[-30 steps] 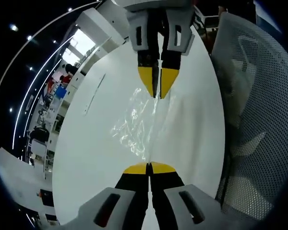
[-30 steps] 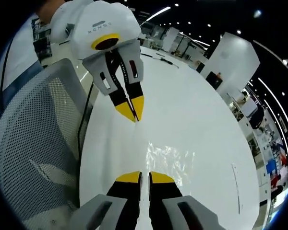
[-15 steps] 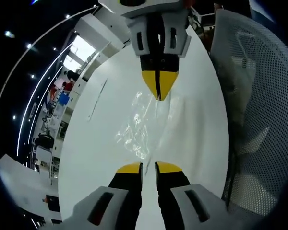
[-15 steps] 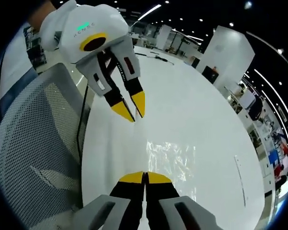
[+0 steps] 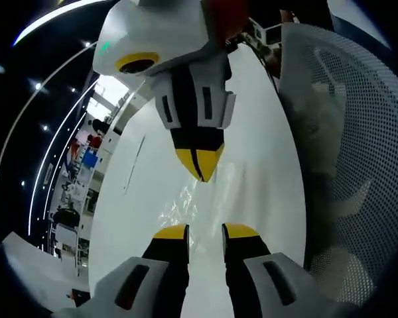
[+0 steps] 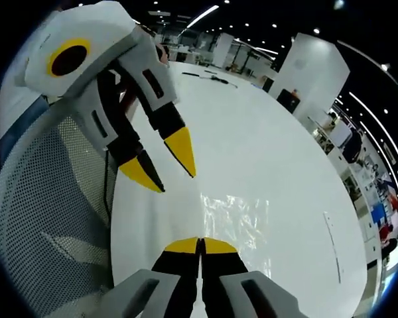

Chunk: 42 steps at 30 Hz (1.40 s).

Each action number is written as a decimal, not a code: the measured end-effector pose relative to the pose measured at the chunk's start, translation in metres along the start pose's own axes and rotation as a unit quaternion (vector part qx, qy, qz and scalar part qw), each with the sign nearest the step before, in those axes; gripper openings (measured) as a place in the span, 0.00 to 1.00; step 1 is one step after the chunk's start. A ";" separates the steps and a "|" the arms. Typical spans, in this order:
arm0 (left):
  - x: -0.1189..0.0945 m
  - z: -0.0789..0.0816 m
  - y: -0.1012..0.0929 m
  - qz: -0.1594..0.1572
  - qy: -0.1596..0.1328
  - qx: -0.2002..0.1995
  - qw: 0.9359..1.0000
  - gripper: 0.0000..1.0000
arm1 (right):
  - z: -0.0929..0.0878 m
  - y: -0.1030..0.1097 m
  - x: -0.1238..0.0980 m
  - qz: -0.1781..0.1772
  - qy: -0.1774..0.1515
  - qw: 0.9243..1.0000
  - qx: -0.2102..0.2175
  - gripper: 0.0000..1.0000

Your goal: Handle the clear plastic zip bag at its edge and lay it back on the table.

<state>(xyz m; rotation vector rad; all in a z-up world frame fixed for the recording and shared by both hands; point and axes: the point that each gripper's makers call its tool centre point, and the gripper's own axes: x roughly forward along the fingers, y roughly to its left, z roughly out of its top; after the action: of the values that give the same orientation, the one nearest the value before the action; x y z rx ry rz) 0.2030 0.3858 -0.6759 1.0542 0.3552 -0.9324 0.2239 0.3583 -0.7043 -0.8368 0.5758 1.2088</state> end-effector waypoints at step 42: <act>0.035 -0.006 -0.002 -0.057 0.014 -0.062 0.996 0.00 | 0.006 -0.024 -0.004 -0.034 -0.005 0.999 0.021 0.00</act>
<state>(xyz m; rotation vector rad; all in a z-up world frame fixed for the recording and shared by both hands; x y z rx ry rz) 0.2227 0.3731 -0.7031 0.9408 0.4951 -0.9857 0.2455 0.3576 -0.6918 -0.8094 0.5580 1.1342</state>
